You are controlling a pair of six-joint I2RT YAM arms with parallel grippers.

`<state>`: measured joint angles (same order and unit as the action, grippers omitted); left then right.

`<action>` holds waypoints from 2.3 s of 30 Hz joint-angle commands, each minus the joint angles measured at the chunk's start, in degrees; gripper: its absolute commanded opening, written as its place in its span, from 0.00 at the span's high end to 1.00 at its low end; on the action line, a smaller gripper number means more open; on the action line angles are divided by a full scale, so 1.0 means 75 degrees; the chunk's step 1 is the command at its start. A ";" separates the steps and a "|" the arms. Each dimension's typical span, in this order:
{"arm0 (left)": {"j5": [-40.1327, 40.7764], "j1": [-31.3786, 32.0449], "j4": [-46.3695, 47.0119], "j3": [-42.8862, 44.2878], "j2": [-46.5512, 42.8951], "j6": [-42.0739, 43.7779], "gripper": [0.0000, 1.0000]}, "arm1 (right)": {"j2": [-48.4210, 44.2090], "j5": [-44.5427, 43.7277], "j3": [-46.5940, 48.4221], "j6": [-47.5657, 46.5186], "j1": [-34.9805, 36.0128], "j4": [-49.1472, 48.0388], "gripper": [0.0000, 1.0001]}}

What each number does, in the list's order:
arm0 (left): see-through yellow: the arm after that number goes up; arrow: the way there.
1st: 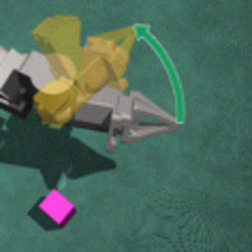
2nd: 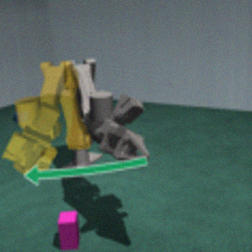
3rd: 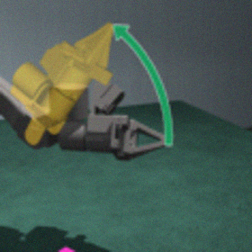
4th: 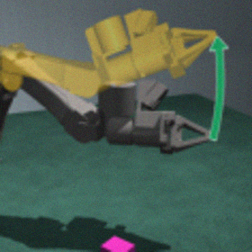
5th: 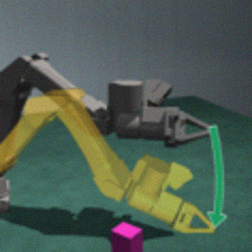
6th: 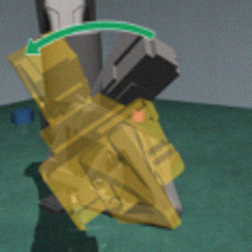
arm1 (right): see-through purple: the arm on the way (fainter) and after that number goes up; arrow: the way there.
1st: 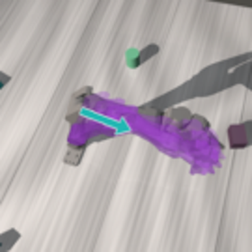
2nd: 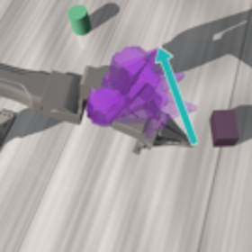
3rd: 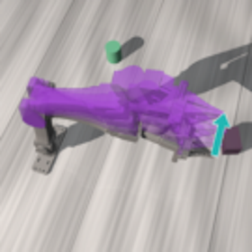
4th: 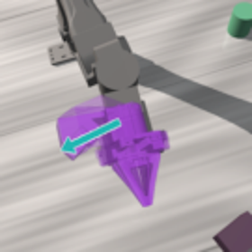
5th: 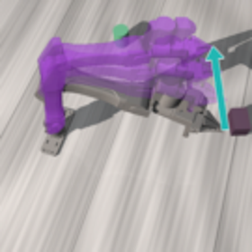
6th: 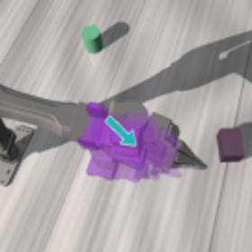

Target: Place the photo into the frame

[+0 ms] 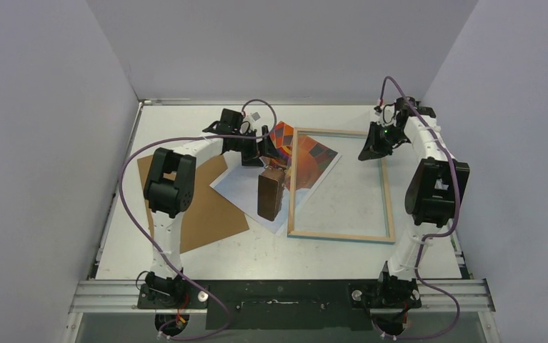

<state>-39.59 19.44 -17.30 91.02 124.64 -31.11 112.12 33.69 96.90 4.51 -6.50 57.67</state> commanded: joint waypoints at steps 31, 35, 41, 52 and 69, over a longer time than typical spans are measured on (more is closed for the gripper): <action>-0.0609 0.0560 0.0184 0.1275 0.1143 -0.0360 0.35 | 0.0637 -0.1513 0.0909 -0.0696 -0.0106 0.0635 1.00; -0.0598 0.0560 0.0272 0.1429 0.1308 -0.0506 0.48 | 0.0625 -0.1671 0.0785 -0.0641 -0.0128 0.0528 1.00; -0.0893 0.0603 0.0567 0.1530 0.1531 -0.1001 0.54 | 0.0564 -0.1809 0.0669 -0.0603 -0.0129 0.0457 1.00; -0.0853 0.0665 0.0571 0.1504 0.1566 -0.0996 0.54 | 0.0613 -0.1744 0.0611 -0.0652 -0.0095 0.0268 1.00; -0.0775 0.0675 0.0420 0.1551 0.1625 -0.0896 0.58 | 0.0520 -0.2061 0.0134 -0.0391 -0.0105 -0.0035 1.00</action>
<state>-44.82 24.29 -15.64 99.81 136.00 -38.52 117.80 21.82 98.76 1.10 -6.83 59.18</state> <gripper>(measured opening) 0.423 0.032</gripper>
